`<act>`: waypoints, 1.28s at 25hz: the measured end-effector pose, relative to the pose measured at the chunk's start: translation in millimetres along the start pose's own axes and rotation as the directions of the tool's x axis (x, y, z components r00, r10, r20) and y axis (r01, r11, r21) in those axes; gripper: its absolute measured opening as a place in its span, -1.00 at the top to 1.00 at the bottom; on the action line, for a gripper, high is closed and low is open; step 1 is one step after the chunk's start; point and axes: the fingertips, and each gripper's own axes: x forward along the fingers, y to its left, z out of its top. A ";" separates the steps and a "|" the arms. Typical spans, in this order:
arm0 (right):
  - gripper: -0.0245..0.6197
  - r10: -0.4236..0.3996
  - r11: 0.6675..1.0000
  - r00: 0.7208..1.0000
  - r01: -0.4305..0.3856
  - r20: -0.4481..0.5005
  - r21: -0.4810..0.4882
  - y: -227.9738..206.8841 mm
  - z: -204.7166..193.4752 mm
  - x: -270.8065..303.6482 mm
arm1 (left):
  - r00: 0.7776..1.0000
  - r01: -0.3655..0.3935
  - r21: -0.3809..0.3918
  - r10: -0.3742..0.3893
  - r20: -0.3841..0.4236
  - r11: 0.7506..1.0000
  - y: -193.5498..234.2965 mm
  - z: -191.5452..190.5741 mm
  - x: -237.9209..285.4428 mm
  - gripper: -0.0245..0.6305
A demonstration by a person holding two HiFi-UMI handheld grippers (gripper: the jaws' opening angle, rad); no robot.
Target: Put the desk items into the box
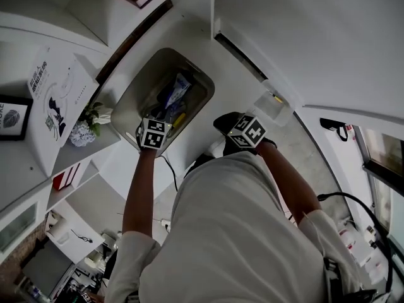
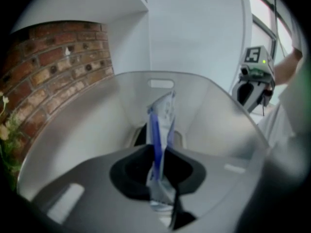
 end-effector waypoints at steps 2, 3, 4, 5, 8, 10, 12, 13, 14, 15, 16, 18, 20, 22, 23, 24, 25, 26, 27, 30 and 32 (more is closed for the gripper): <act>0.91 -0.004 1.000 1.000 0.004 -0.004 0.003 -5.3 -2.0 -3.3 | 1.000 -0.001 0.012 0.000 0.005 1.000 0.4 0.7 4.3 0.79; 0.91 -0.006 1.000 1.000 0.006 -0.007 0.006 -8.0 -2.6 -4.6 | 1.000 -0.004 0.011 0.004 0.010 1.000 1.7 0.5 6.8 0.79; 0.91 -0.007 1.000 1.000 0.007 -0.009 0.008 -10.2 -3.0 -5.6 | 1.000 -0.009 0.004 0.009 0.013 1.000 3.4 -0.5 8.8 0.78; 0.91 -0.006 1.000 1.000 0.006 -0.010 0.010 -11.8 -3.4 -6.3 | 1.000 -0.014 -0.008 0.014 0.014 1.000 4.8 -2.0 10.0 0.77; 0.91 0.005 1.000 1.000 -0.004 -0.015 0.006 -13.6 -4.5 -7.1 | 0.999 -0.018 -0.043 0.019 0.027 0.999 6.7 -1.9 8.3 0.61; 0.91 0.013 1.000 1.000 -0.013 -0.024 0.000 -14.2 -5.2 -7.4 | 0.999 -0.020 -0.052 0.022 0.034 0.998 7.4 -1.2 7.3 0.52; 0.91 0.022 1.000 0.999 -0.022 -0.035 -0.009 -14.9 -5.9 -7.8 | 0.999 -0.031 -0.057 0.033 0.036 0.998 7.7 -1.7 6.9 0.52; 0.91 0.026 1.000 0.999 -0.027 -0.040 -0.014 -15.0 -5.8 -7.9 | 0.998 -0.036 -0.062 0.038 0.040 0.997 7.2 -1.0 5.9 0.52; 0.91 0.031 0.999 0.999 -0.032 -0.043 -0.021 -15.1 -5.3 -8.1 | 0.998 -0.041 -0.068 0.044 0.044 0.997 6.4 0.1 4.2 0.52; 0.91 0.035 0.999 0.998 -0.036 -0.046 -0.027 -15.2 -4.5 -8.2 | 0.997 -0.048 -0.073 0.051 0.049 0.996 5.8 1.8 1.6 0.52; 0.91 0.039 0.999 0.998 -0.041 -0.049 -0.035 -15.5 -3.3 -8.2 | 0.997 -0.057 -0.077 0.062 0.055 0.995 5.9 4.0 -1.6 0.52; 0.91 0.045 0.998 0.998 -0.048 -0.053 -0.050 -16.3 -0.8 -8.4 | 0.993 -0.086 -0.084 0.092 0.071 0.993 8.9 7.8 -8.7 0.52; 0.91 0.051 0.996 0.997 -0.055 -0.056 -0.065 -16.6 2.3 -9.2 | 0.988 -0.117 -0.097 0.127 0.094 0.988 13.2 11.2 -17.0 0.52; 0.91 0.060 0.995 0.997 -0.065 -0.057 -0.080 -16.4 5.8 -9.9 | 0.979 -0.151 -0.111 0.164 0.119 0.982 18.1 16.3 -26.9 0.52; 0.91 0.066 0.994 0.996 -0.071 -0.058 -0.089 -16.4 7.4 -9.9 | 0.975 -0.167 -0.118 0.182 0.129 0.979 20.6 19.3 -31.6 0.52; 0.91 0.071 0.992 0.996 -0.076 -0.059 -0.098 -16.5 8.9 -9.8 | 0.971 -0.182 -0.124 0.199 0.135 0.975 23.2 21.8 -36.0 0.52; 0.91 0.076 0.991 0.995 -0.082 -0.060 -0.105 -16.4 10.1 -9.4 | 0.967 -0.196 -0.130 0.214 0.138 0.972 25.5 23.6 -39.8 0.53; 0.91 0.082 0.990 0.995 -0.088 -0.061 -0.112 -15.9 11.0 -9.0 | 0.964 -0.209 -0.136 0.227 0.139 0.969 27.2 24.6 -43.6 0.53; 0.91 0.088 0.988 0.994 -0.094 -0.061 -0.118 -14.9 11.7 -8.9 | 0.961 -0.220 -0.142 0.240 0.139 0.965 28.2 25.1 -47.6 0.54; 0.91 0.107 0.984 0.992 -0.115 -0.060 -0.138 -12.0 16.4 -9.5 | 0.948 -0.255 -0.169 0.280 0.151 0.952 30.6 29.8 -63.7 0.54; 0.91 0.123 0.980 0.991 -0.131 -0.060 -0.152 -10.4 20.5 -9.8 | 0.936 -0.285 -0.183 0.314 0.160 0.941 33.3 33.6 -76.3 0.60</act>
